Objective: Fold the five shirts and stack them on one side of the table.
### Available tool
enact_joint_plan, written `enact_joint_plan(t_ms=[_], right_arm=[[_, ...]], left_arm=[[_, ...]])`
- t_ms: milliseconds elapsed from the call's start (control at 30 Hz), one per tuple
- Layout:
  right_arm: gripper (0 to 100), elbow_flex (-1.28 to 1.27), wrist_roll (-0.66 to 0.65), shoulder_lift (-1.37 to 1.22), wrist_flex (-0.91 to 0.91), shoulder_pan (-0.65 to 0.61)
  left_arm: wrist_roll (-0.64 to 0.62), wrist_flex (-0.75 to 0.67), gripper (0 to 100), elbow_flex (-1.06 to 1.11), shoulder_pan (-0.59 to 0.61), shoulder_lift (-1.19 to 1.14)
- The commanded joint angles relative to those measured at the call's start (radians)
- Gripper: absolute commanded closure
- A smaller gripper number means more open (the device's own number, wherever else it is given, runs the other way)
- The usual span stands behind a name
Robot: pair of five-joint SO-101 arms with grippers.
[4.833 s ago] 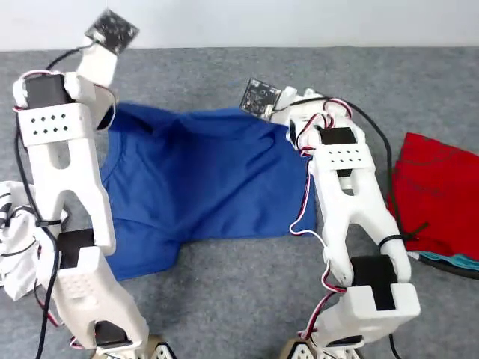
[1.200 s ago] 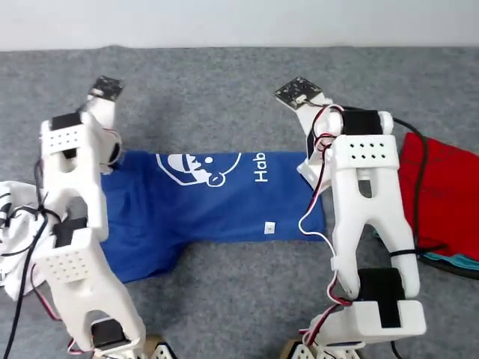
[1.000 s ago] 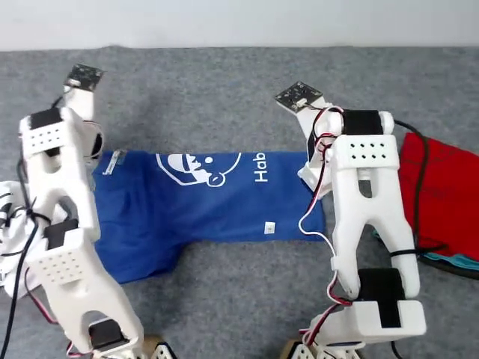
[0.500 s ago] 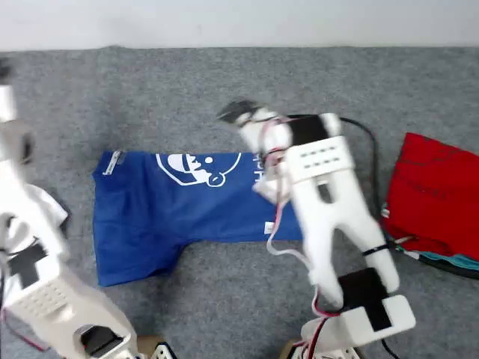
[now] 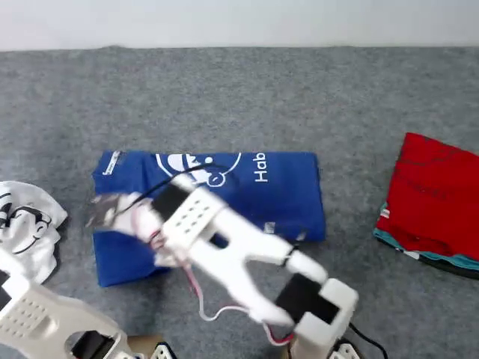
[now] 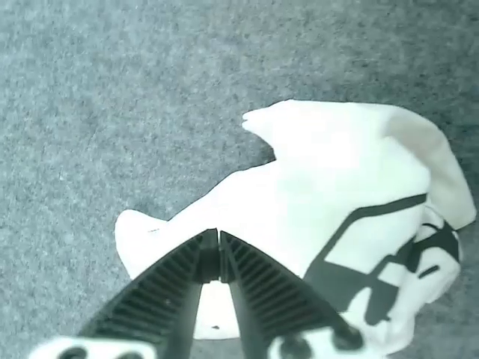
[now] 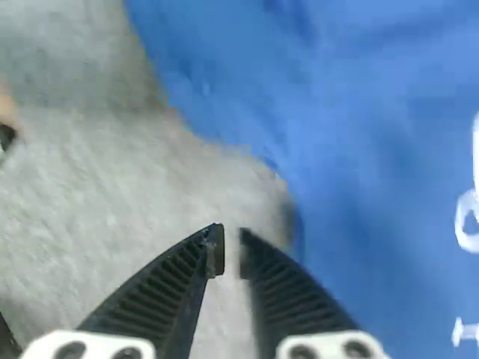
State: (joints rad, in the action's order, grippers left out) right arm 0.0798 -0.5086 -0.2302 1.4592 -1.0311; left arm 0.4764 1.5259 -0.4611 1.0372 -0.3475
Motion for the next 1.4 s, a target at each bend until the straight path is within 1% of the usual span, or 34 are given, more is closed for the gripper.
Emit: enact_joint_plan(t_ms=[0, 33, 167, 367, 767, 1033, 1100, 1200, 1300, 1333, 1367], right_arm=[[78.2, 0.147, 0.052, -0.053, -0.018, -0.084], [76.6, 0.189, 0.064, -0.079, -0.018, -0.102], [76.4, 0.350, 0.074, -0.211, -0.013, -0.154], [76.4, 0.516, 0.075, -0.381, -0.010, -0.170], [76.4, 0.535, 0.078, -0.501, -0.013, -0.197], [76.5, 0.540, 0.071, -0.596, -0.051, -0.163], [79.0, 0.540, 0.071, -0.608, -0.068, -0.147], [87.6, 0.540, 0.061, -0.608, -0.081, -0.142], [97.6, 0.540, -0.020, -0.608, -0.079, -0.145], [99.4, 0.540, -0.041, -0.607, -0.079, -0.145], [98.5, 0.540, -0.054, -0.607, -0.077, -0.142]], left_arm=[[0.011, 0.009, 100, -0.015, 0.021, 0.063], [0.011, 0.009, 100, -0.013, 0.028, 0.063], [0.011, 0.014, 100, -0.013, 0.044, 0.063], [0.011, 0.014, 100, -0.013, 0.066, 0.063], [0.011, 0.014, 100, -0.013, 0.083, 0.063], [0.011, 0.014, 100, -0.013, 0.084, 0.063], [0.011, 0.014, 100, -0.013, 0.084, 0.063], [0.011, 0.015, 100, -0.013, 0.084, 0.063], [0.011, 0.015, 100, -0.013, 0.083, 0.063], [0.011, 0.015, 100, -0.013, 0.083, 0.063], [0.011, 0.015, 100, -0.013, 0.081, 0.063]])
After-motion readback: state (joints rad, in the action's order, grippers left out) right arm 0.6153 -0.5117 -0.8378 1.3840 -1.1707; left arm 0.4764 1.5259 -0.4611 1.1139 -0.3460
